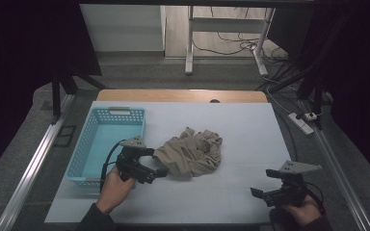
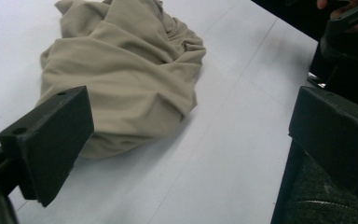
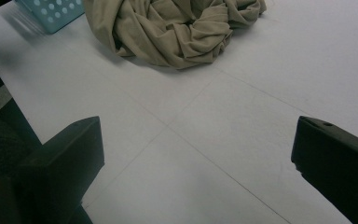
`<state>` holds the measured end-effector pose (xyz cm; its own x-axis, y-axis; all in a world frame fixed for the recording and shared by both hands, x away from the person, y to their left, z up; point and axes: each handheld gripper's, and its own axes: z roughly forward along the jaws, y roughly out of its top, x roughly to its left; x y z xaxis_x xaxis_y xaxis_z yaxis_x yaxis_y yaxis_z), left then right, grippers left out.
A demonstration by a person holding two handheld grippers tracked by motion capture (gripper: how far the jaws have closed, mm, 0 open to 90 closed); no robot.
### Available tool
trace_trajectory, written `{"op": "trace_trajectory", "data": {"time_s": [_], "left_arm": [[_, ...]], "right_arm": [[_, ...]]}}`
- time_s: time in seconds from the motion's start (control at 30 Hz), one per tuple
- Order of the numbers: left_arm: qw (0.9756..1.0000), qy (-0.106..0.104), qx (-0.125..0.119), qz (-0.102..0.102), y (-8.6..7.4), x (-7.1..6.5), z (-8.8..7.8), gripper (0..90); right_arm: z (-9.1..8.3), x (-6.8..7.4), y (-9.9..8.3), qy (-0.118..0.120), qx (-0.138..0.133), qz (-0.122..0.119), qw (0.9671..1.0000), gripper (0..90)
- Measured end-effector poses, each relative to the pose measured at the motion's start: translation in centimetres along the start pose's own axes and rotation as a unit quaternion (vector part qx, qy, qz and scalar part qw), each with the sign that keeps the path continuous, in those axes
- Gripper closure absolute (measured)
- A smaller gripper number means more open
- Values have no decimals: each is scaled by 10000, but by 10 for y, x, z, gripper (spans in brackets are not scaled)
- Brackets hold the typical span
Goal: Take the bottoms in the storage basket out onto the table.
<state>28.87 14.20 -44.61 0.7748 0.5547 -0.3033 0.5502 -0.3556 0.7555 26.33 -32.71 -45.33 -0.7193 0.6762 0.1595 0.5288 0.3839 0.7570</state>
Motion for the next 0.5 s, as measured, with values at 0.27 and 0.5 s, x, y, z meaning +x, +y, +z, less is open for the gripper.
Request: {"op": "trace_trajectory", "data": {"time_s": [0.27, 0.5], "left_arm": [[9999, 51, -81, -88, -6, 1, -6, 6], [9997, 45, -161, -153, -10, 2, -10, 8]], "right_arm": [[0, 0, 0, -3, 5, -3, 10000, 22], [0, 0, 0, -4, 4, -1, 10000, 23]]}}
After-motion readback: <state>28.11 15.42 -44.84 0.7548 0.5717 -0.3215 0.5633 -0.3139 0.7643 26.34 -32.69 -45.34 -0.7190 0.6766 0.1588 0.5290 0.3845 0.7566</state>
